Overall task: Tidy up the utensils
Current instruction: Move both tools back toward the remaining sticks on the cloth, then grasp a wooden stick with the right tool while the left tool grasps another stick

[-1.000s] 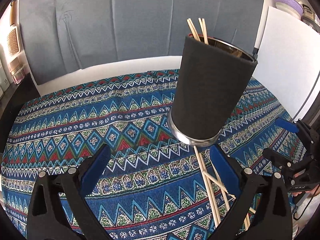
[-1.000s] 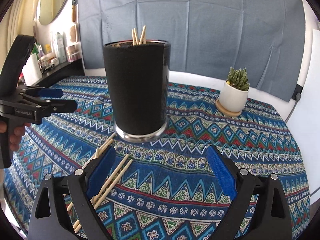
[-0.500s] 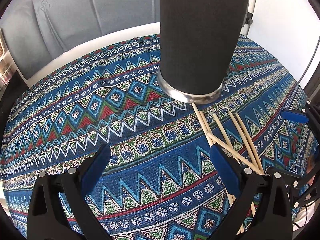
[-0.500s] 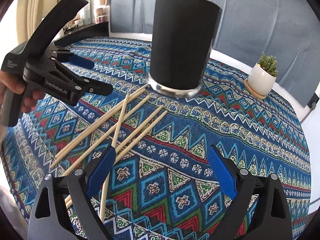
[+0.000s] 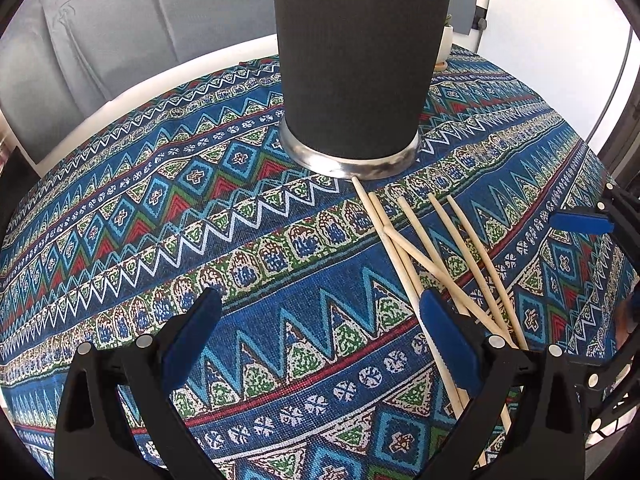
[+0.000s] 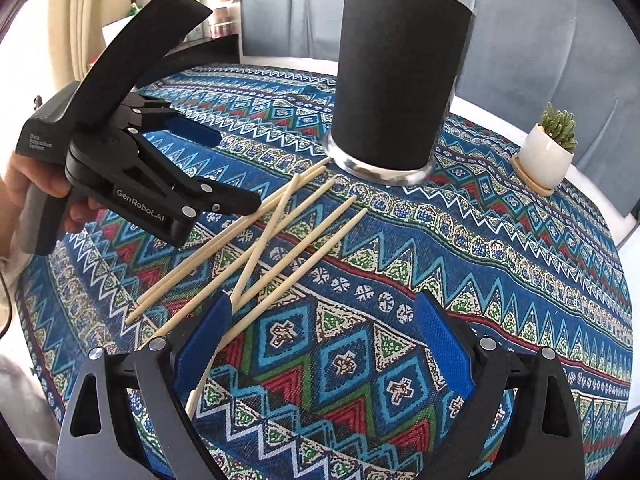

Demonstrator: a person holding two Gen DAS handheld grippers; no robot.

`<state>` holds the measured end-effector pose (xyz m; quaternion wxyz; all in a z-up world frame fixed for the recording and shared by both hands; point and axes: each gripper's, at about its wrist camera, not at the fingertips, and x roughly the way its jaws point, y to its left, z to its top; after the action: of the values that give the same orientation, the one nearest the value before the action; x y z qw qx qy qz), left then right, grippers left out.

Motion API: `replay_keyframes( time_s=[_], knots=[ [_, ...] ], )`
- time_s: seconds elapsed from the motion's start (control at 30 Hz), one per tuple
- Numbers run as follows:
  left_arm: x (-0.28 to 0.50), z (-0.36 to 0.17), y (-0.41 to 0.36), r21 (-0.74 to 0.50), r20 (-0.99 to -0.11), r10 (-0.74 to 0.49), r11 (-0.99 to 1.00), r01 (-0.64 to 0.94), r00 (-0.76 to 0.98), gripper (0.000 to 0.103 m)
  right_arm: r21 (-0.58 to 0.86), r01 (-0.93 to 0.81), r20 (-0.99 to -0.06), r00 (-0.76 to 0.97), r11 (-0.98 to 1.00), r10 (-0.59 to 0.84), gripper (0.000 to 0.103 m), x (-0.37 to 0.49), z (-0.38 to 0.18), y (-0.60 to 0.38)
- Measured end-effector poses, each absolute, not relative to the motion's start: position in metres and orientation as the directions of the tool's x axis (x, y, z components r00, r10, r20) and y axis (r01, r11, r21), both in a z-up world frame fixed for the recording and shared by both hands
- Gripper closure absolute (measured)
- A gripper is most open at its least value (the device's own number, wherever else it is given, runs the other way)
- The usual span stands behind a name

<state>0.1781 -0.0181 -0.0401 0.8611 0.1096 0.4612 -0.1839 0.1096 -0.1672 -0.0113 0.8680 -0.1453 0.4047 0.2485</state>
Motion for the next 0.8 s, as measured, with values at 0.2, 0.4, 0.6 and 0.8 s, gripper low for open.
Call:
replay_keyframes(
  time_s=[0.2,0.4,0.6,0.8],
  knots=[
    [0.182,-0.042,-0.014,-0.025,-0.837,-0.246,0.910,0.414,0.490,0.005,-0.009,-0.562,-0.778,0.523,0.827,0.348,0.015,0.109,-0.009,-0.163],
    [0.182,-0.042,-0.012,-0.019,-0.838,-0.236,0.914,0.406,0.492,0.005,-0.026,-0.519,-0.790,0.534,0.854,0.300,0.015,0.117,-0.012,-0.161],
    [0.180,-0.044,-0.019,-0.020,-0.836,-0.234,0.917,0.399,0.496,0.004,0.074,-0.511,-0.824,0.452,0.856,0.341,0.015,0.125,-0.018,-0.163],
    [0.180,-0.043,-0.012,-0.021,-0.837,-0.229,0.921,0.389,0.497,0.004,0.035,-0.492,-0.822,0.481,0.870,0.305,0.017,0.123,-0.018,-0.166]
  ],
)
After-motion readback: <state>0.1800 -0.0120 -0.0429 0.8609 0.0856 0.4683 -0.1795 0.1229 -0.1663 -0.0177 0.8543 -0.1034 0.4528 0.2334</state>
